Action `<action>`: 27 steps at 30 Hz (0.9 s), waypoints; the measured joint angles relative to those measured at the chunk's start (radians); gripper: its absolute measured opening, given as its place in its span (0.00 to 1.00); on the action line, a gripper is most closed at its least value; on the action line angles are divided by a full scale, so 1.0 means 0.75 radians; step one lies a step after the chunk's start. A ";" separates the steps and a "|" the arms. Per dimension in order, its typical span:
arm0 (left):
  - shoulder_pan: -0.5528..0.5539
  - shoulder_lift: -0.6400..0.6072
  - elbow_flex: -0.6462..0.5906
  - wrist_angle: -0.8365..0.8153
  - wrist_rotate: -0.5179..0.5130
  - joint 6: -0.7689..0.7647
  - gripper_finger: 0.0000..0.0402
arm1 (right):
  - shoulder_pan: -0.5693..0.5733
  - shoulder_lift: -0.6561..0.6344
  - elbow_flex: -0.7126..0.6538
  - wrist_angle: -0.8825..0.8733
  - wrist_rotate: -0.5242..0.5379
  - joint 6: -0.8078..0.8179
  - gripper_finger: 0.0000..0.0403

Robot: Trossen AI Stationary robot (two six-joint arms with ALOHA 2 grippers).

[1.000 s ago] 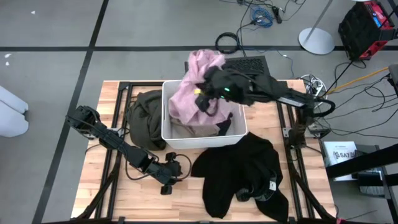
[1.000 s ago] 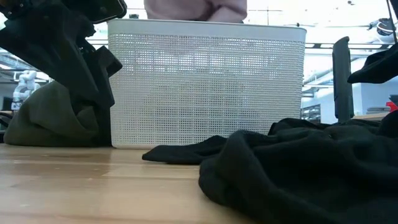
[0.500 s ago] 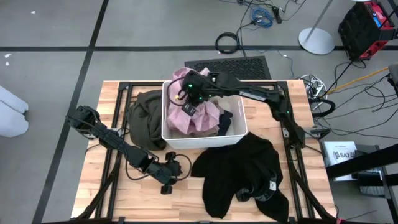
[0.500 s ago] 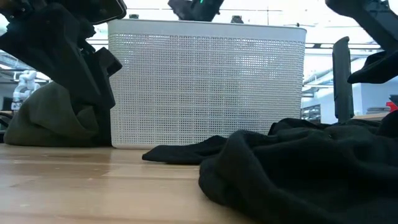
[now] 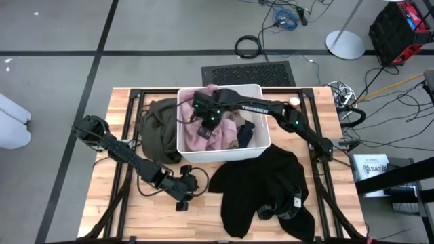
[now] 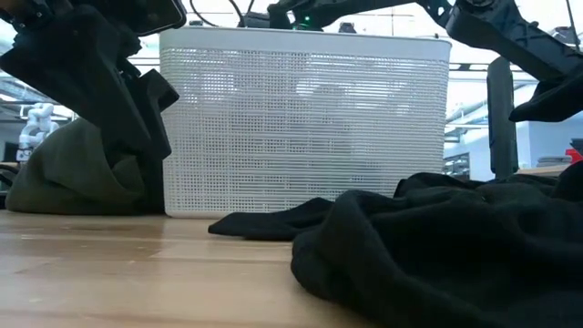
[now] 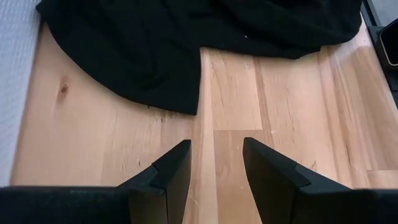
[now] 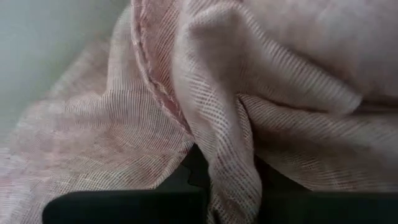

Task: Sort clothes
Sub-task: Put the pink shirt into the laundry organizer bin

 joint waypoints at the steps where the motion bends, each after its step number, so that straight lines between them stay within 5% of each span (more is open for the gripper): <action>1: 0.000 0.000 0.000 0.001 0.000 0.000 0.39 | 0.000 0.002 0.000 -0.034 -0.003 -0.006 0.05; 12: 0.000 0.000 0.000 0.003 0.000 0.001 0.39 | -0.040 0.002 -0.001 -0.513 -0.023 -0.074 0.05; 18: 0.000 0.000 0.000 0.005 0.000 0.000 0.39 | -0.091 0.016 -0.001 -0.426 -0.275 -0.065 0.05; 27: 0.000 0.000 0.001 0.004 0.000 -0.025 0.39 | -0.169 0.055 -0.003 -0.140 -0.195 0.339 0.06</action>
